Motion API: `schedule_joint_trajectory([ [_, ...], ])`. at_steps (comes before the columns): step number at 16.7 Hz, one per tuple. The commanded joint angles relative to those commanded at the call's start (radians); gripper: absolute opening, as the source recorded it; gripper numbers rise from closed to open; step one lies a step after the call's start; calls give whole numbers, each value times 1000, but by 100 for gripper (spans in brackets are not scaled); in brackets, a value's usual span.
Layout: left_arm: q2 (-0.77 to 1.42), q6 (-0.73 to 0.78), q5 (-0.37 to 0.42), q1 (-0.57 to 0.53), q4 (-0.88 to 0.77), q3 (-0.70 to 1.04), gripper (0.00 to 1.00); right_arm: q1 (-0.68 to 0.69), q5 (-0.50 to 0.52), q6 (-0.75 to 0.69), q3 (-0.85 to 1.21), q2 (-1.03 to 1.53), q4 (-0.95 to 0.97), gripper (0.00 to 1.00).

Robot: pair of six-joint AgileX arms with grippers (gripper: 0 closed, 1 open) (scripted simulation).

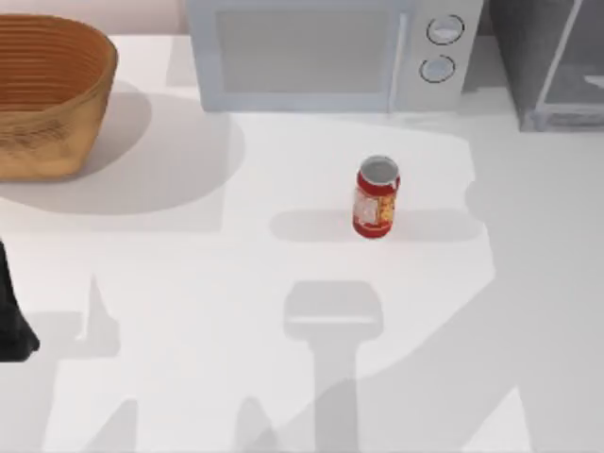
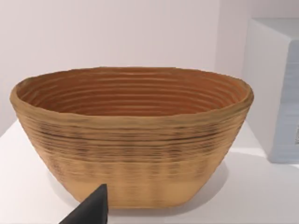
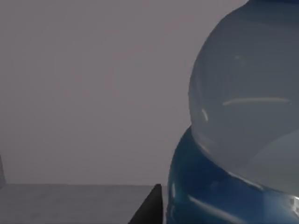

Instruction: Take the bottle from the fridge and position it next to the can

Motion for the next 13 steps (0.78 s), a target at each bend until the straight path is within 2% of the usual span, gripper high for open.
schedule_joint_trajectory([
  [7,0,0,0,0,0,0,100,-9,-4,2,-40,-27,19,0],
  [13,0,0,0,0,0,0,100,-53,-52,4,-371,-210,140,0],
])
